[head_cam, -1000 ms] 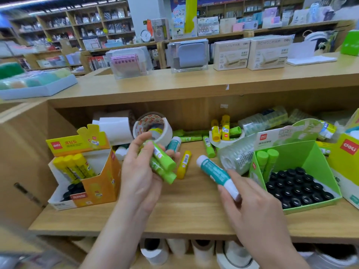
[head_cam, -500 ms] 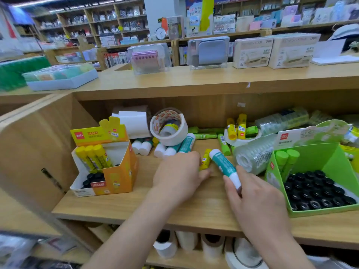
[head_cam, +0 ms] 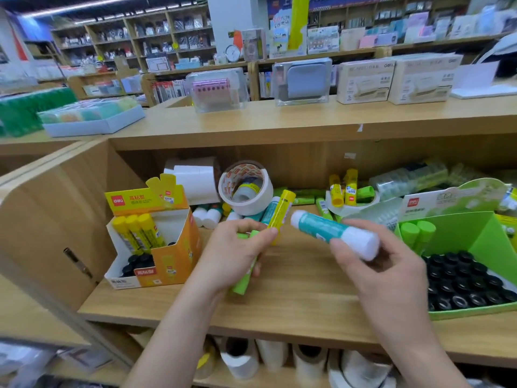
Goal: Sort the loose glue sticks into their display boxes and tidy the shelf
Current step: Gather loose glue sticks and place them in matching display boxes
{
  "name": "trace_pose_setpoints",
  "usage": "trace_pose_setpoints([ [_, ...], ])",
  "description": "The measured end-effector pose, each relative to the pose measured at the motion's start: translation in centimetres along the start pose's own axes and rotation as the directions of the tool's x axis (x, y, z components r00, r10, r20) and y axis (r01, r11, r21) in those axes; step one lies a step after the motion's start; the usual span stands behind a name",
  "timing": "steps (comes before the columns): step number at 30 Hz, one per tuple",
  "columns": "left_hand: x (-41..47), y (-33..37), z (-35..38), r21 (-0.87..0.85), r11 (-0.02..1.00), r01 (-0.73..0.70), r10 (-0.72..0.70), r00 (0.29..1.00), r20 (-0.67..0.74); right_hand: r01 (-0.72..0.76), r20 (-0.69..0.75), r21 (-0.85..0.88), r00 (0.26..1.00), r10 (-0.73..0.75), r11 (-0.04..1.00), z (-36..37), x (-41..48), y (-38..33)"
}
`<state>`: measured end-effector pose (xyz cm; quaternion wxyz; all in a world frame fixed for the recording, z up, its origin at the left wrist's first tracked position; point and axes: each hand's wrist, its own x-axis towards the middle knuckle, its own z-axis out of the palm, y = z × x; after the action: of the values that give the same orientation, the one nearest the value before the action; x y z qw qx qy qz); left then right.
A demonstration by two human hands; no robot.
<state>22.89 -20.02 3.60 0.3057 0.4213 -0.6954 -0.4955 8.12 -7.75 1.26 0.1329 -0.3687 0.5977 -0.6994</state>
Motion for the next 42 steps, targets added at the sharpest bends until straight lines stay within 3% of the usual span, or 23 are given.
trace_pose_setpoints([
  [2,-1.0,0.1,-0.3,-0.229,0.973,0.041,-0.029,0.998,0.058,-0.142,0.021,0.327,0.989,0.143,0.934,0.4,0.7,-1.2],
  [4,-1.8,0.4,-0.5,-0.339,0.938,0.072,-0.035,0.993,0.115,-0.309,0.138,0.546,0.950,0.279,0.779,1.0,1.4,-2.4],
  [5,-2.1,0.5,-0.5,-0.366,0.927,0.079,-0.028,0.989,0.143,-0.369,0.209,0.556,0.930,0.304,0.745,1.3,1.7,-2.8],
  [7,-2.7,0.8,-0.6,-0.384,0.921,0.072,0.000,0.983,0.185,-0.413,0.310,0.441,0.903,0.296,0.797,2.0,2.0,-3.3],
  [9,-3.0,0.8,-0.7,-0.388,0.920,0.052,0.034,0.977,0.211,-0.369,0.365,0.345,0.900,0.239,0.863,2.8,2.0,-3.3],
  [13,-3.6,0.9,-0.6,-0.351,0.935,-0.043,0.118,0.974,0.194,-0.297,0.432,0.313,0.891,0.143,0.902,3.8,1.6,-3.1],
  [18,-4.1,1.1,-0.9,-0.166,0.968,-0.187,0.207,0.972,0.115,-0.192,0.451,0.219,0.889,0.076,0.957,3.7,1.4,-2.7],
  [23,-4.4,2.5,-2.2,-0.155,0.949,-0.276,0.257,0.957,-0.135,0.060,0.394,0.066,0.916,-0.081,0.996,3.1,1.5,-3.2],
  [27,-4.6,3.1,-2.6,-0.148,0.935,-0.321,0.297,0.941,-0.161,0.357,0.408,-0.174,0.874,-0.263,0.918,3.3,1.0,-3.1],
  [31,-4.8,2.8,-2.2,-0.127,0.920,-0.370,0.341,0.917,-0.205,0.439,0.400,-0.179,0.850,-0.343,0.880,3.9,0.8,-3.1],
  [33,-4.8,2.4,-2.3,-0.193,0.906,-0.377,0.324,0.910,-0.258,0.366,0.365,-0.110,0.880,-0.305,0.924,4.0,0.8,-3.3],
  [36,-5.1,1.9,-2.8,-0.308,0.883,-0.354,0.271,0.921,-0.281,0.047,0.340,0.159,0.935,-0.099,0.986,4.1,0.9,-3.9],
  [39,-5.5,1.3,-3.1,-0.354,0.880,-0.316,0.228,0.936,-0.268,-0.165,0.345,0.315,0.937,0.049,0.935,4.5,1.1,-4.0],
  [42,-5.9,0.6,-3.3,-0.370,0.881,-0.295,0.218,0.947,-0.237,-0.239,0.333,0.401,0.937,0.103,0.884,5.3,1.1,-4.3],
])
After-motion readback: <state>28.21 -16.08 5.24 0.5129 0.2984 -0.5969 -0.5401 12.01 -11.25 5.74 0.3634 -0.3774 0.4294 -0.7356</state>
